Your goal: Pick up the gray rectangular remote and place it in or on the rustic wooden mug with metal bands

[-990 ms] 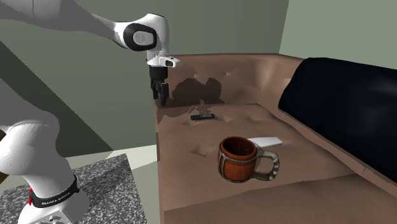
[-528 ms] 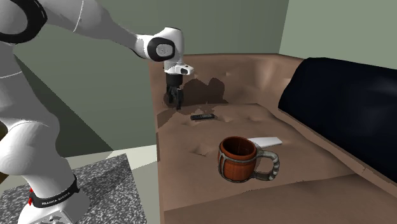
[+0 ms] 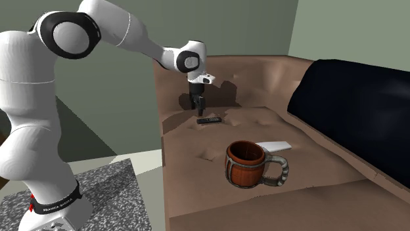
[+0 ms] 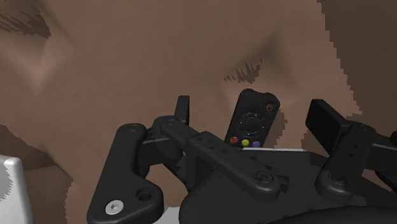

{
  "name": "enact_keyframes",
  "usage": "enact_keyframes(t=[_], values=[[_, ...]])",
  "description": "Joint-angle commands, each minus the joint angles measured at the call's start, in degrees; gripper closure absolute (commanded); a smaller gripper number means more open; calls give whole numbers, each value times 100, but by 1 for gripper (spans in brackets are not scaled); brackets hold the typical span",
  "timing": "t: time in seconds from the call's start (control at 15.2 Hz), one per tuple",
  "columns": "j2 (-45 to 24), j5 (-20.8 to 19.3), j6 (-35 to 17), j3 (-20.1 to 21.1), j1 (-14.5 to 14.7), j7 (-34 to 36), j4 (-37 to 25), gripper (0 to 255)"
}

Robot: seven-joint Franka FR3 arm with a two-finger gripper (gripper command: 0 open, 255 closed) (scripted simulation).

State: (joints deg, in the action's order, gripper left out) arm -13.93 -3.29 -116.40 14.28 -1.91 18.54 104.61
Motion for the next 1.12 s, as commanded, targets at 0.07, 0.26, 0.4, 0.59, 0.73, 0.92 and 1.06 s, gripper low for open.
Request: enact_keyframes(t=[0.07,0.26,0.4,0.59,0.73,0.92,1.06], values=[[-692,-195,10,-59,101,233,-728,0],[-1409,-354,99,-142,228,422,-1562,0],[-1623,-394,71,-173,266,466,-1756,0],[-1705,-417,-118,-187,269,481,-1648,0],[-1765,-433,-241,-196,272,491,-1583,0],[-1815,-446,-337,-204,275,499,-1536,0],[-1815,-446,-337,-204,275,499,-1536,0]])
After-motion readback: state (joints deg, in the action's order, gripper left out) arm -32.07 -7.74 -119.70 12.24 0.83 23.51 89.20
